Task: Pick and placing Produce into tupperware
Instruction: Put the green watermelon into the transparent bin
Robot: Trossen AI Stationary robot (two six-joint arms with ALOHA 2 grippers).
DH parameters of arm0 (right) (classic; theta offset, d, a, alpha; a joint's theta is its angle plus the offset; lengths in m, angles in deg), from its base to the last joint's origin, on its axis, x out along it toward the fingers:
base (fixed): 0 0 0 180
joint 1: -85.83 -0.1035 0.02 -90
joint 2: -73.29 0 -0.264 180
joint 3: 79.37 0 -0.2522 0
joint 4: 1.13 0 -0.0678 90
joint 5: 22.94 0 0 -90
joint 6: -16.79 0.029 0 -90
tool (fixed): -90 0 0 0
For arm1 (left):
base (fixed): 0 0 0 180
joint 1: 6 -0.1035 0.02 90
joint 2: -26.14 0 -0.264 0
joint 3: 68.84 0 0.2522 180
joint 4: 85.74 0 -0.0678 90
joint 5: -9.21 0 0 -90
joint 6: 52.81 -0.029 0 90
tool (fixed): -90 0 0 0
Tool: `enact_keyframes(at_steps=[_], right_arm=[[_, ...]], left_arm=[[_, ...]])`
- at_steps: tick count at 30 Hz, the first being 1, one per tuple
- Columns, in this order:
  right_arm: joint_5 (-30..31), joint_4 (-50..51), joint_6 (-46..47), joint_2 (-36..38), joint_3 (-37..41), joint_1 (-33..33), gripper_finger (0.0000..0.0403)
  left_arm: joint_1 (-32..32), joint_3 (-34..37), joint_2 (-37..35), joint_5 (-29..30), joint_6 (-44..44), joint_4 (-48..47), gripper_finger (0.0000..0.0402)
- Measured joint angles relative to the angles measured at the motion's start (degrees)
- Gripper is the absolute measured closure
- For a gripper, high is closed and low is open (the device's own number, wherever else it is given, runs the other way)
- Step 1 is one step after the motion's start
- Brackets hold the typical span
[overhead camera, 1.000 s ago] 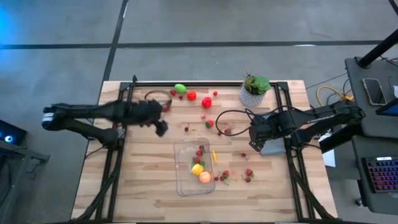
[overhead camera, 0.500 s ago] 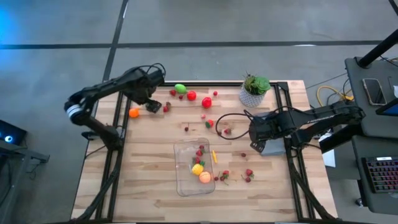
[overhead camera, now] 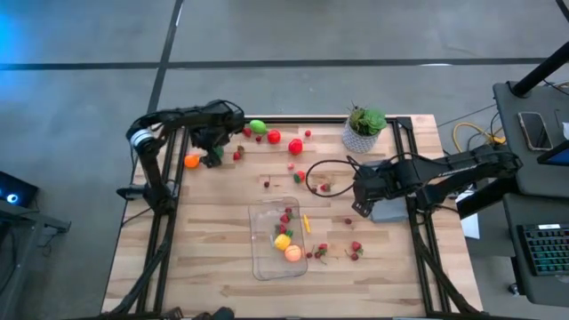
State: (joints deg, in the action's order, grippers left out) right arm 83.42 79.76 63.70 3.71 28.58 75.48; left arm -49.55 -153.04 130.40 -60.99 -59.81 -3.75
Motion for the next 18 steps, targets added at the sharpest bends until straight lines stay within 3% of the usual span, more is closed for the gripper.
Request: enact_keyframes(at_steps=[9, 18], right_arm=[[0.67, -0.99, 3.19, 0.02, -0.09, 0.65, 0.0124], [0.85, -1.52, 3.26, 0.02, -0.09, 0.65, 0.0124]], left_arm=[[-0.40, 0.73, 7.19, 0.23, -0.50, -0.14, 0.0102], [-2.20, 4.20, 5.89, 0.44, -0.95, 8.31, 0.0102]])
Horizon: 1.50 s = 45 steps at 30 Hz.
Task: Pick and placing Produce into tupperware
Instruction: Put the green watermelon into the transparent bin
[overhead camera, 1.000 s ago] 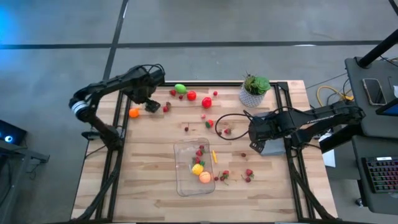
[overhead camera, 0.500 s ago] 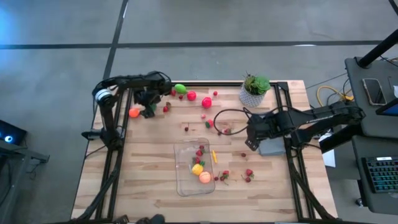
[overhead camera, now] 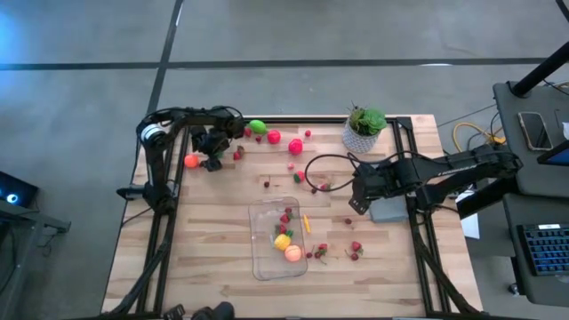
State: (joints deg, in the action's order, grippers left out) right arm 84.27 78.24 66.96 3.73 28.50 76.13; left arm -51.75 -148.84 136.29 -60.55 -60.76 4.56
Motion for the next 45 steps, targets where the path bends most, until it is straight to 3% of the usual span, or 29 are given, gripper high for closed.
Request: enact_keyframes(at_steps=[11, 19, 24, 26, 45], right_arm=[[0.00, 0.04, -0.67, 0.00, 0.00, 0.00, 0.0124], [0.00, 0.04, -0.67, 0.00, 0.00, 0.05, 0.0124], [-0.07, 0.04, -0.70, 0.00, 0.00, 1.56, 0.0124], [-0.33, 0.04, -0.75, 0.00, 0.00, 2.36, 0.0124], [-1.15, 0.11, -1.43, 0.00, 0.00, 3.26, 0.0124]], left_arm=[[-0.84, 1.72, -1.25, -0.02, -0.13, 3.92, 0.0102], [-0.64, 2.10, -11.53, -0.86, -0.19, 7.06, 0.0102], [-0.79, 4.01, -19.24, -12.47, -1.80, 19.51, 0.0102], [-0.75, 4.91, -20.69, -14.05, -1.84, 23.49, 0.0102], [-0.66, 7.72, -14.58, -14.20, -2.91, 24.89, 0.0102]])
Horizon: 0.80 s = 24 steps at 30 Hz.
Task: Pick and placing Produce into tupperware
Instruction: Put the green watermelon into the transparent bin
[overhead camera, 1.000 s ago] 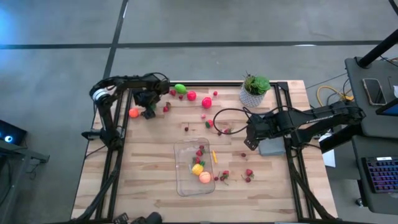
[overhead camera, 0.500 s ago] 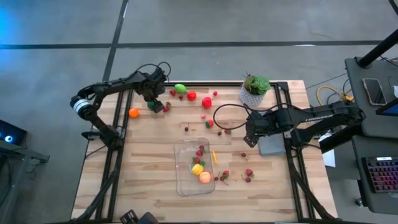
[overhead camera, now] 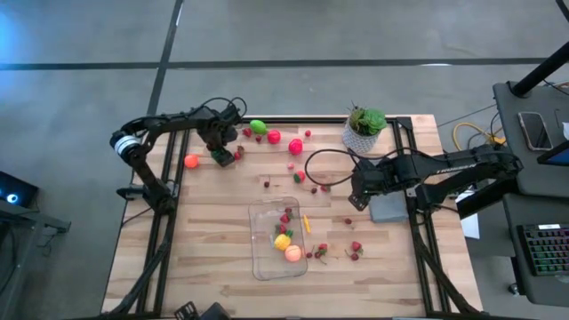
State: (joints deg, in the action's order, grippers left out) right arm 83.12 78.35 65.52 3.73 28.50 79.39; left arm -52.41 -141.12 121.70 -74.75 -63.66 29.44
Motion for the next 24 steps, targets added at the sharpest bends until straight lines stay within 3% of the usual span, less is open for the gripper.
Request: enact_keyframes(at_steps=[18, 24], right_arm=[[0.02, 0.00, 0.28, 0.00, 0.00, 0.00, 0.0124], [0.03, 0.04, -0.10, 0.00, 0.00, 0.00, 0.0124]], left_arm=[[0.17, 0.35, -1.17, 0.11, 0.89, 0.97, 0.0121], [1.90, -0.85, -3.11, -2.49, 4.69, -3.35, 0.0123]])
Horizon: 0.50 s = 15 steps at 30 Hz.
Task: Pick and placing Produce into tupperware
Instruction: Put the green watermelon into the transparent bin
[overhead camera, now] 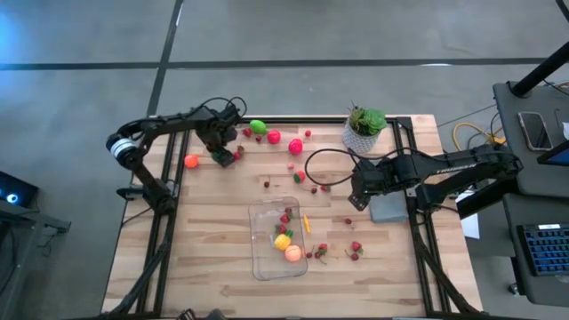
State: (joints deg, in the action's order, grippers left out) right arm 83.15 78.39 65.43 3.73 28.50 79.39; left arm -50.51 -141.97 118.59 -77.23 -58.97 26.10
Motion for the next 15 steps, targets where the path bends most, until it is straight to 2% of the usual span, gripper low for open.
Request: enact_keyframes(at_steps=[5, 9, 12, 15], right_arm=[[-0.01, -0.04, -2.71, 0.02, 0.00, 0.16, 0.0124], [0.01, -0.04, -4.88, 0.02, 0.00, 1.54, 0.0124], [-0.02, -0.07, -7.07, 0.04, 0.00, 3.27, 0.0124], [-0.02, -0.04, -9.31, 0.04, 0.00, 5.36, 0.0124]], left_arm=[[4.64, -1.44, -6.99, -13.21, 1.29, -2.40, 0.0124], [11.03, -2.28, -15.34, -23.47, 6.60, 1.69, 0.0124], [17.54, -2.43, -20.92, -26.85, 12.54, 9.12, 0.0124], [24.46, -2.43, -24.02, -27.04, 18.57, 17.82, 0.0125]])
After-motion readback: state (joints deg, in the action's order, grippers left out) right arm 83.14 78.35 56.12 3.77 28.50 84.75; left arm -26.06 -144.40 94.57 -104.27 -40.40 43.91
